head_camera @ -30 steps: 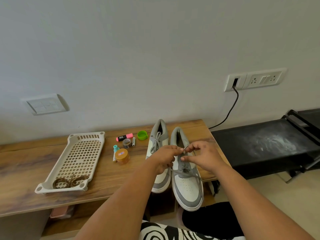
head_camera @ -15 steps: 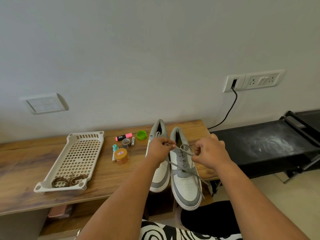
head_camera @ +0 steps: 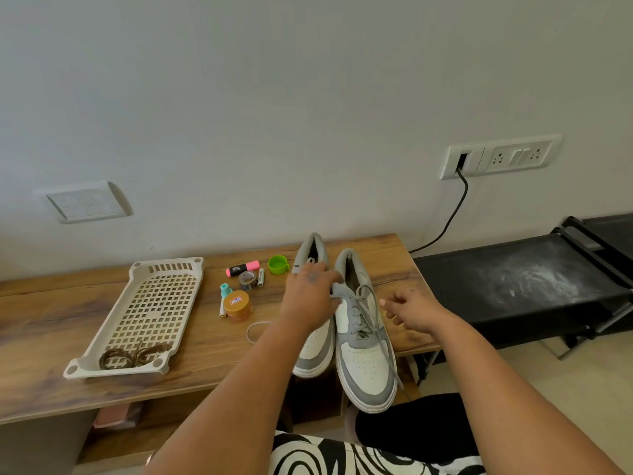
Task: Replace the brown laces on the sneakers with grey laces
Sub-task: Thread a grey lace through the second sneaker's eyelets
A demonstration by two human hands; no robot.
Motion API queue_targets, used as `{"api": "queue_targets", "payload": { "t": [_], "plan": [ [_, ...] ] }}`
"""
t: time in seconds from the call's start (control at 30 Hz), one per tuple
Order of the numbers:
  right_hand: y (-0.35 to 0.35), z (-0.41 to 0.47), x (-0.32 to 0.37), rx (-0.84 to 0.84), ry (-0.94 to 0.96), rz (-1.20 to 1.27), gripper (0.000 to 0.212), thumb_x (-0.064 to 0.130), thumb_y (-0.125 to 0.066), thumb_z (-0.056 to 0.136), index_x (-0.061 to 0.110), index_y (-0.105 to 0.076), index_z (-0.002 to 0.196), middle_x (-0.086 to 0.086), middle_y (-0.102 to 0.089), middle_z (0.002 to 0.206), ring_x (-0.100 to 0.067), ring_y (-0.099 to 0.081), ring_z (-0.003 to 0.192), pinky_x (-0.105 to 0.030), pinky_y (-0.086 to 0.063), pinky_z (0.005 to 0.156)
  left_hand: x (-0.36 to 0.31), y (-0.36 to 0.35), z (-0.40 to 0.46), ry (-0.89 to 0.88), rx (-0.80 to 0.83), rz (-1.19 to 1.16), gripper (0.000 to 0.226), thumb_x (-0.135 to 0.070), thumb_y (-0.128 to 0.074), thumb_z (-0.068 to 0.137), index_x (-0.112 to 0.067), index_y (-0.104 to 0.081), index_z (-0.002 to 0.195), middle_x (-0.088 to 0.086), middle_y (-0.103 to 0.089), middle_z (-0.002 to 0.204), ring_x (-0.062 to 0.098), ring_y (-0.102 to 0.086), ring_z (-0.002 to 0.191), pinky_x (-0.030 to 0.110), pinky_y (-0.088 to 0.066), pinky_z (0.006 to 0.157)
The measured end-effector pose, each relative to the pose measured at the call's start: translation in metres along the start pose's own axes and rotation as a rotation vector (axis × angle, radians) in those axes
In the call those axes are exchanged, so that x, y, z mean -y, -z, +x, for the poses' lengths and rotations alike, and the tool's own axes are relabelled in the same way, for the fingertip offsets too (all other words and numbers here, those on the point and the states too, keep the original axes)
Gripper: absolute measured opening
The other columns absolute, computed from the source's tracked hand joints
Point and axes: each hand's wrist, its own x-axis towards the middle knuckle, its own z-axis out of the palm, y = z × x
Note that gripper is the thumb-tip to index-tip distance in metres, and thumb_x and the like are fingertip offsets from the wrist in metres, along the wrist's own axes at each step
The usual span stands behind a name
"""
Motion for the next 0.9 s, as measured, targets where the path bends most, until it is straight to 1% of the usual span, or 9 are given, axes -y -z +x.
{"api": "queue_targets", "payload": {
  "t": [0.13,0.23,0.37,0.47,0.57,0.67,0.73,0.8,0.9],
  "plan": [
    [-0.014,0.000,0.006,0.057,0.042,-0.032,0.003,0.025,-0.064,0.092,0.023,-0.063,0.090,0.002,-0.065,0.095,-0.012,-0.058,0.087,-0.027,-0.047,0.077,-0.012,-0.017,0.003,-0.117,-0.044,-0.168,0.026,-0.035,-0.067,0.090,-0.024,-0.071,0.113,-0.005,-0.066,0.110,0.017,-0.057,0.109,0.039,-0.048,0.091],
    [-0.013,-0.001,0.010,-0.002,0.062,0.027,0.008,0.026,-0.056,0.098,0.022,-0.062,0.095,0.001,-0.067,0.094,-0.010,-0.061,0.083,-0.023,-0.042,0.064,-0.016,-0.021,0.003,-0.108,-0.043,-0.200,0.024,-0.029,-0.064,0.094,-0.019,-0.072,0.114,-0.001,-0.068,0.111,0.017,-0.060,0.106,0.036,-0.049,0.090],
    [-0.008,0.001,0.012,-0.046,-0.003,0.471,0.019,0.025,-0.043,0.104,0.014,-0.058,0.105,-0.005,-0.073,0.088,-0.010,-0.055,0.064,-0.022,-0.038,0.053,-0.019,-0.025,0.003,-0.084,-0.080,-0.227,0.021,-0.026,-0.063,0.094,-0.014,-0.072,0.110,0.003,-0.067,0.105,0.020,-0.061,0.100,0.035,-0.049,0.086],
    [-0.001,0.003,0.010,-0.044,-0.046,0.726,0.015,0.023,-0.051,0.101,0.012,-0.061,0.096,-0.001,-0.062,0.071,-0.007,-0.041,0.052,-0.018,-0.028,0.045,-0.019,-0.029,0.003,-0.105,-0.061,-0.203,0.019,-0.025,-0.062,0.095,-0.014,-0.072,0.107,0.003,-0.066,0.103,0.021,-0.060,0.098,0.037,-0.050,0.084],
    [0.006,0.000,0.009,0.020,-0.056,0.922,0.014,0.024,-0.059,0.097,0.012,-0.065,0.092,0.003,-0.053,0.064,-0.005,-0.035,0.050,-0.017,-0.024,0.043,-0.019,-0.031,0.005,-0.113,-0.063,-0.133,0.020,-0.027,-0.061,0.095,-0.016,-0.071,0.108,0.001,-0.066,0.105,0.020,-0.058,0.103,0.038,-0.050,0.086],
    [0.005,-0.009,0.016,-0.080,0.061,0.738,0.022,0.028,-0.059,0.096,0.016,-0.064,0.080,0.003,-0.054,0.065,-0.005,-0.038,0.051,-0.018,-0.029,0.046,-0.036,-0.024,0.004,-0.074,-0.154,-0.314,0.028,-0.038,-0.058,0.096,-0.014,-0.072,0.100,0.001,-0.065,0.094,0.016,-0.057,0.090,0.034,-0.049,0.078],
    [0.003,-0.014,0.023,-0.190,0.168,0.515,0.028,0.034,-0.059,0.096,0.014,-0.066,0.078,0.003,-0.055,0.065,-0.007,-0.045,0.057,-0.022,-0.037,0.054,-0.053,-0.015,0.002,0.127,-0.072,-0.588,0.045,-0.048,-0.050,0.099,-0.010,-0.071,0.088,0.007,-0.066,0.077,0.019,-0.060,0.070,0.033,-0.049,0.066],
    [0.004,-0.018,0.030,-0.233,0.257,0.289,0.033,0.039,-0.056,0.096,0.013,-0.065,0.078,0.001,-0.058,0.067,-0.011,-0.050,0.064,-0.029,-0.042,0.062,-0.060,-0.014,0.003,0.330,0.024,-0.814,0.051,-0.053,-0.047,0.098,-0.011,-0.071,0.083,0.011,-0.072,0.077,0.025,-0.068,0.070,0.036,-0.055,0.068],
    [0.004,-0.025,0.037,-0.182,0.341,-0.129,0.032,0.037,-0.054,0.097,0.018,-0.059,0.072,0.003,-0.056,0.067,-0.011,-0.049,0.061,-0.030,-0.040,0.059,-0.058,-0.017,0.000,0.584,0.105,-1.194,0.036,-0.038,-0.057,0.098,-0.008,-0.068,0.081,0.009,-0.068,0.075,0.020,-0.065,0.062,0.033,-0.059,0.064]
  ]
}}
